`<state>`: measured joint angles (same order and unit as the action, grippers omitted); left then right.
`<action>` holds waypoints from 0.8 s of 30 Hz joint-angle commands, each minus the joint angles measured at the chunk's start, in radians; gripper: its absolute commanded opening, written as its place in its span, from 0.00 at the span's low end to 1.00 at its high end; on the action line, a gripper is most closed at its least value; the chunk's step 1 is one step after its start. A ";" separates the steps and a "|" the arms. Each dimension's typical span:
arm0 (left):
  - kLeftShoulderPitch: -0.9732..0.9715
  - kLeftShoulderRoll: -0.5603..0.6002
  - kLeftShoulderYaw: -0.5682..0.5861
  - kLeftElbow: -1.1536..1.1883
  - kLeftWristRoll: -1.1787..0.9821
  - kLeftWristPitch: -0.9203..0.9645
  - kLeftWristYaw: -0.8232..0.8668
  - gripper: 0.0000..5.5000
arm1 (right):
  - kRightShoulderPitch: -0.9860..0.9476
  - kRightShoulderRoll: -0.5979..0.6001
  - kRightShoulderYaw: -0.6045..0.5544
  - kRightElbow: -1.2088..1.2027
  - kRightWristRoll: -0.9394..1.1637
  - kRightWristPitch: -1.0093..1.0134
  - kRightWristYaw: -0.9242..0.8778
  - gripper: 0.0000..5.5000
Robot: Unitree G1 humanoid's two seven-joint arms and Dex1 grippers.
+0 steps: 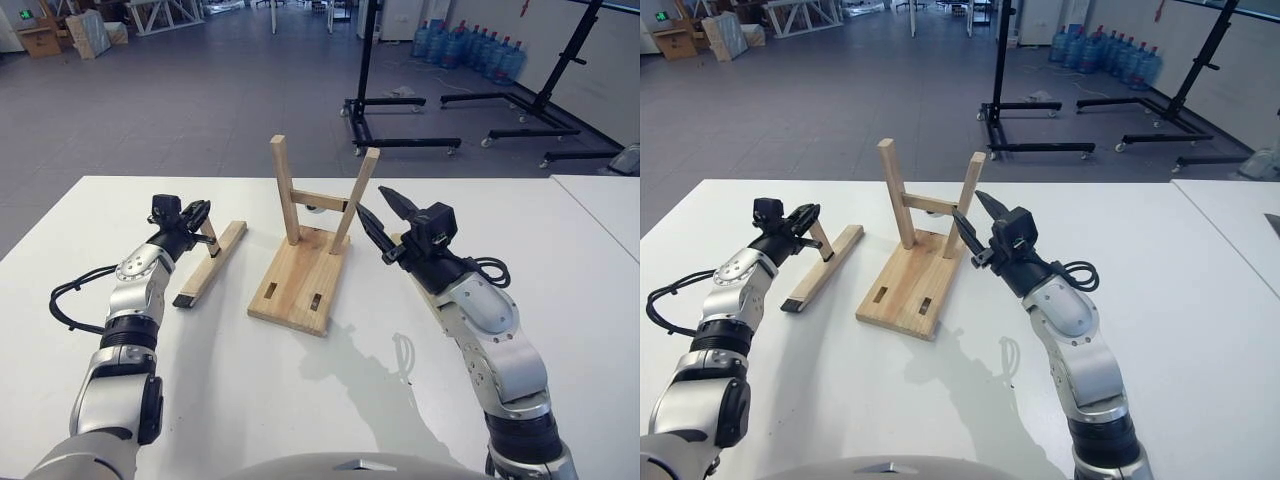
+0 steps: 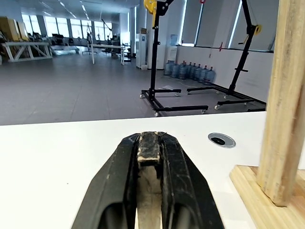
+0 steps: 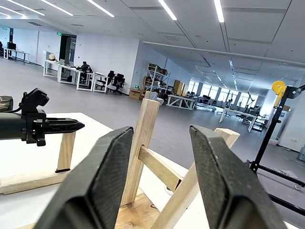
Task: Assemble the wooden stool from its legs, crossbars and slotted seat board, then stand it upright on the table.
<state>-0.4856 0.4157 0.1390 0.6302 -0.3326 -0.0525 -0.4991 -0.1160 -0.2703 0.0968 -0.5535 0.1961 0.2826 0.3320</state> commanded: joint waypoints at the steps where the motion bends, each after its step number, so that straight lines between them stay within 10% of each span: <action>1: 0.196 -0.057 -0.018 -0.093 0.009 0.093 0.016 0.07 | 0.005 -0.002 -0.002 -0.007 -0.001 0.020 -0.003 0.39; 14: 0.227 -0.095 -0.025 -0.161 0.008 0.163 0.065 0.07 | -0.016 -0.002 0.004 0.003 -0.008 0.018 -0.002 0.39; 24: 0.207 -0.097 -0.001 -0.246 0.000 0.228 0.061 0.39 | -0.015 0.007 0.017 0.011 -0.021 0.004 -0.006 0.39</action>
<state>-0.2588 0.3118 0.1347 0.3976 -0.3396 0.1572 -0.4333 -0.1214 -0.2654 0.1101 -0.5494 0.1848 0.2826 0.3297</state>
